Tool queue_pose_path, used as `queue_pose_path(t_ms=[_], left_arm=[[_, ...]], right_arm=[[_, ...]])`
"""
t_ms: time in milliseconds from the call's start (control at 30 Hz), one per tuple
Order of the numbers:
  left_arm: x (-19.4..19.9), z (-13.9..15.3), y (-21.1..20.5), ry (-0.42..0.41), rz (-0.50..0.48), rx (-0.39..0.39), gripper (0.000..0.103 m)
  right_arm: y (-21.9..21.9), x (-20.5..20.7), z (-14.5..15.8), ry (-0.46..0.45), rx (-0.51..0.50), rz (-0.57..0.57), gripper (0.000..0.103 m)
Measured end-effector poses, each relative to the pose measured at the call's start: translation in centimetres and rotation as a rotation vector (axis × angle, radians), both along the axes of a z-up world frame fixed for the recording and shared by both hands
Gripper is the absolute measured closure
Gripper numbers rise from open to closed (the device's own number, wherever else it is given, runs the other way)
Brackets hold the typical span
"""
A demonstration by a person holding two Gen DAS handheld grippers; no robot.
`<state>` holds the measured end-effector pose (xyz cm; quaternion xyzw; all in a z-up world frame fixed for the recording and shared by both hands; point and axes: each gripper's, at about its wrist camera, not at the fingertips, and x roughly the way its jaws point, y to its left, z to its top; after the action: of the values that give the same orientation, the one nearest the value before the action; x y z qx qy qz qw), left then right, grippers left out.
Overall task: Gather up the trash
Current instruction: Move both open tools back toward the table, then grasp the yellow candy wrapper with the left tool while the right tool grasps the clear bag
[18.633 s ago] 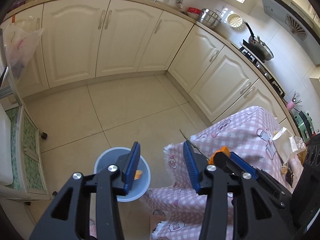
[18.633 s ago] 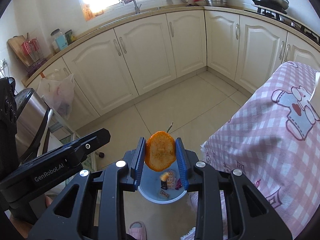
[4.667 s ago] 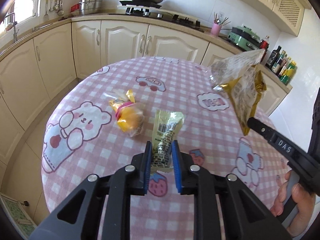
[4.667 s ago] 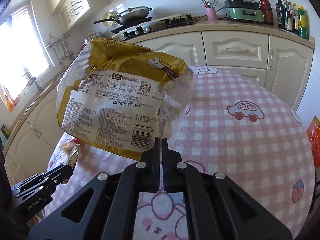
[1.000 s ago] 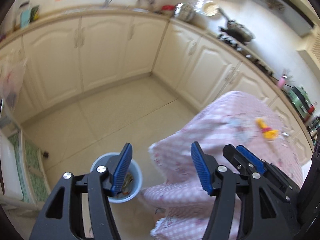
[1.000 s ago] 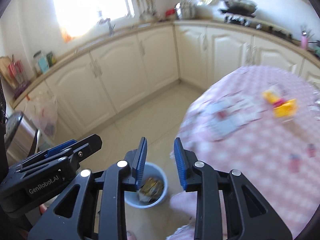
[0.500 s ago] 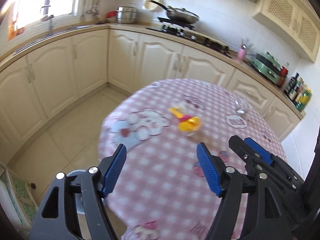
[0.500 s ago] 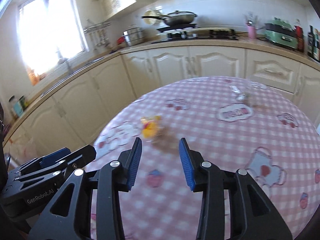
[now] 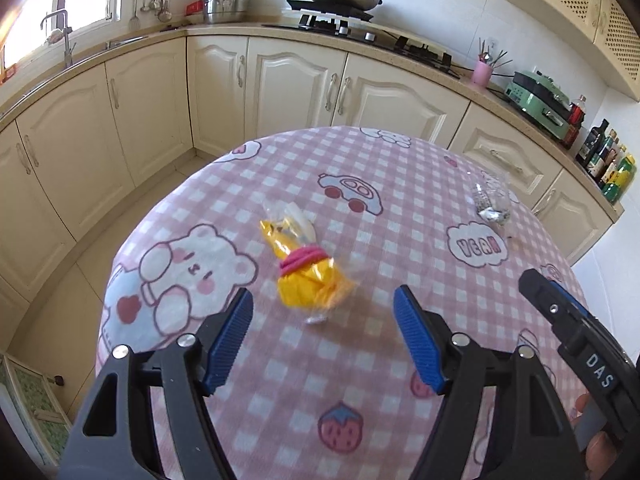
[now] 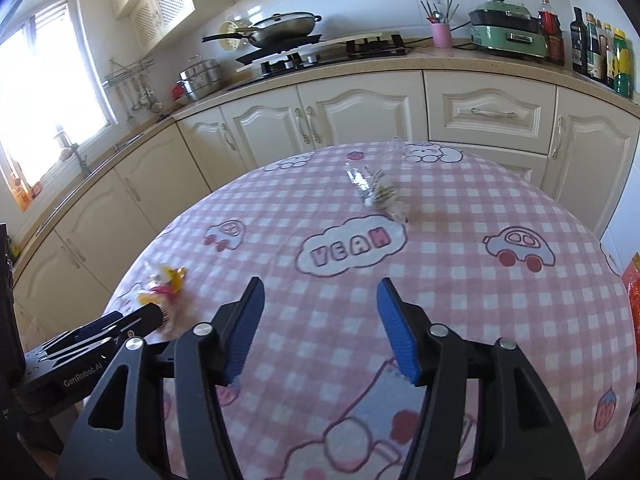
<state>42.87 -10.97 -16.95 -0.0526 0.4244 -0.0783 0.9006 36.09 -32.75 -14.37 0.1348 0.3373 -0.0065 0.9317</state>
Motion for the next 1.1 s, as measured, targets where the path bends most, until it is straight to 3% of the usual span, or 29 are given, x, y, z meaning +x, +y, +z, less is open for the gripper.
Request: queue_pose_path(t_ms=[67,100,200,733,767,833,900,1100], left_arm=[[0.9,-0.2,0.0,0.003,0.002,0.002,0.035],[1.5,-0.5,-0.2,0.011,0.003,0.009,0.051],[2.7,-0.7,-0.4,0.027,-0.008,0.014,0.067],[8.2,0.6,-2.0,-0.020,-0.044,-0.052,0.069],[8.3,0.5,-2.0,-0.019,-0.044,-0.055,0.069],[8.4,0.4,-2.1,-0.017,-0.049,-0.056,0.069],[8.3,0.4,-2.0,-0.016,-0.053,-0.063,0.069],[6.7,1.4,-0.7,-0.034,-0.060,-0.088,0.069]], right_arm=[[-0.6,0.6,-0.1,0.006,-0.006,-0.012,0.041],[-0.9,1.0,-0.1,0.008,-0.009,-0.016,0.040],[-1.9,2.5,-0.1,0.018,-0.025,-0.034,0.036],[-4.8,10.1,-1.4,0.077,-0.097,-0.071,0.034],[-5.0,10.5,-1.5,0.082,-0.102,-0.075,0.036],[-5.2,11.0,-2.0,0.104,-0.084,-0.069,0.061],[-5.3,11.0,-2.2,0.112,-0.072,-0.062,0.079],[-3.6,9.1,-0.4,0.062,-0.089,-0.033,0.079]])
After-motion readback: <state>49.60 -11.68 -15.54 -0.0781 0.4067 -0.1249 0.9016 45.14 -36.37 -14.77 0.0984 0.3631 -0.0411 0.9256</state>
